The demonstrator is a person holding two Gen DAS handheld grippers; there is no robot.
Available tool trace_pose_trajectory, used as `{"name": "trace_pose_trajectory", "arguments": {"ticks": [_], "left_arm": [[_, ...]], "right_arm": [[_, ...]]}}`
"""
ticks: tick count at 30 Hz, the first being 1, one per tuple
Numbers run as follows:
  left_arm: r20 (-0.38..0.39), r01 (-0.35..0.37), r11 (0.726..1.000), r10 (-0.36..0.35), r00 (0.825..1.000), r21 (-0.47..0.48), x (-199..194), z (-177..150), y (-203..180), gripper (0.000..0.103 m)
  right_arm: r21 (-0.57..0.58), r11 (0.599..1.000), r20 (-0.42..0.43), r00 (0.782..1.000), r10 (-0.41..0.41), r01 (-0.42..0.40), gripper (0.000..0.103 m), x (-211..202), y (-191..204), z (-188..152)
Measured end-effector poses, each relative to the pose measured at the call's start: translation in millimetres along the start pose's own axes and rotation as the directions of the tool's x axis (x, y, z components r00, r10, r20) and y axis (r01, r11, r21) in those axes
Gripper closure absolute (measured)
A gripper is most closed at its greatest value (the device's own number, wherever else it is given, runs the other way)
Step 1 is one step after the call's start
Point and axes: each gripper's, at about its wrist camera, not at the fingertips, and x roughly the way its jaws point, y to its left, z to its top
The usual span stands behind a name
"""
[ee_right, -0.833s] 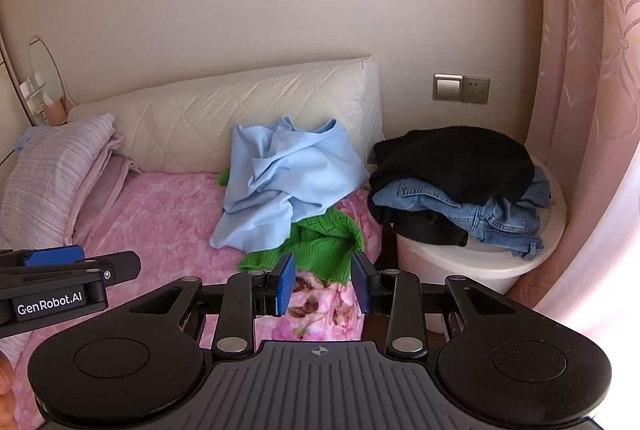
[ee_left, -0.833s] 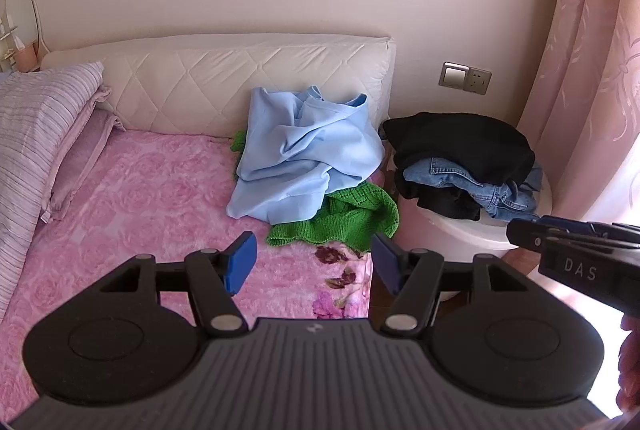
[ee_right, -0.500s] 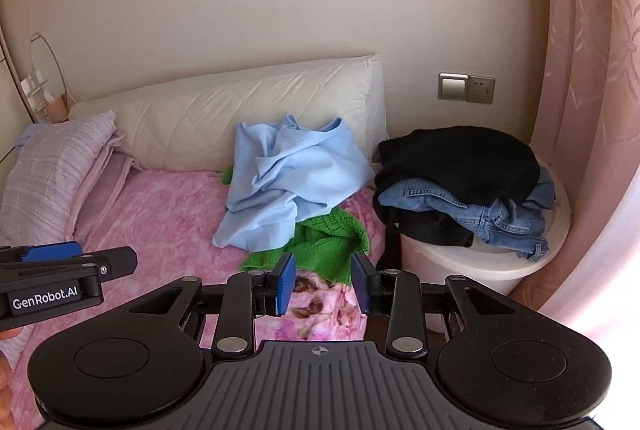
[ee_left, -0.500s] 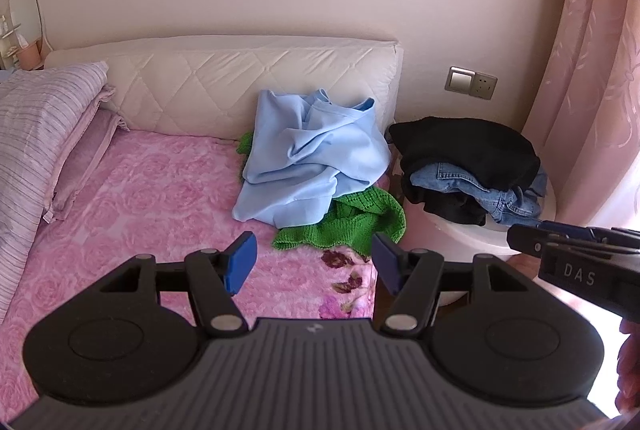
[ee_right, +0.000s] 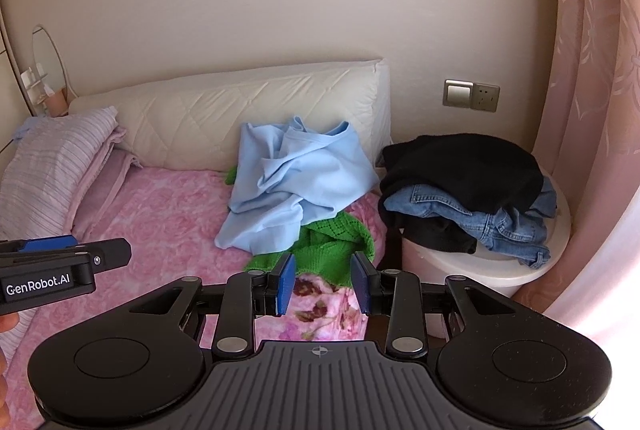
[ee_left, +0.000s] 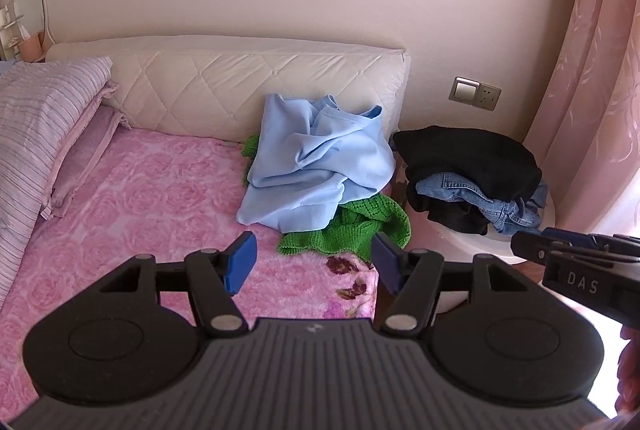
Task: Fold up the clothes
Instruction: 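Move both grippers open toward the light blue sweatshirt on the bed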
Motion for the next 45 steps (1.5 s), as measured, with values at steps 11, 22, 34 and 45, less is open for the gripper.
{"name": "trace_pose_trajectory", "arguments": {"ticks": [11,22,34,45], "left_arm": [[-0.021,0.028,0.999,-0.029,0.999,-0.041,7.5,-6.5,23.4,0.043],[-0.046,0.036,0.996,-0.040,0.998,-0.078,19.9,-9.8,48.7,0.043],[-0.079,-0.010,0.987,-0.002,0.997,-0.158,40.0,-14.0,80.2,0.043],[-0.123,-0.058,0.978,0.034,0.992,-0.202,89.0,3.4,94.9,0.043]], "right_arm": [[-0.019,0.999,-0.021,0.999,-0.032,0.032,0.068,6.6,13.7,-3.1],[-0.053,0.997,-0.044,0.998,-0.052,0.050,0.068,16.5,33.3,-2.9],[-0.041,0.999,-0.093,0.996,0.016,-0.020,0.068,43.8,21.7,3.1],[-0.044,0.998,-0.162,0.986,0.046,-0.053,0.068,104.6,3.0,22.0]]}}
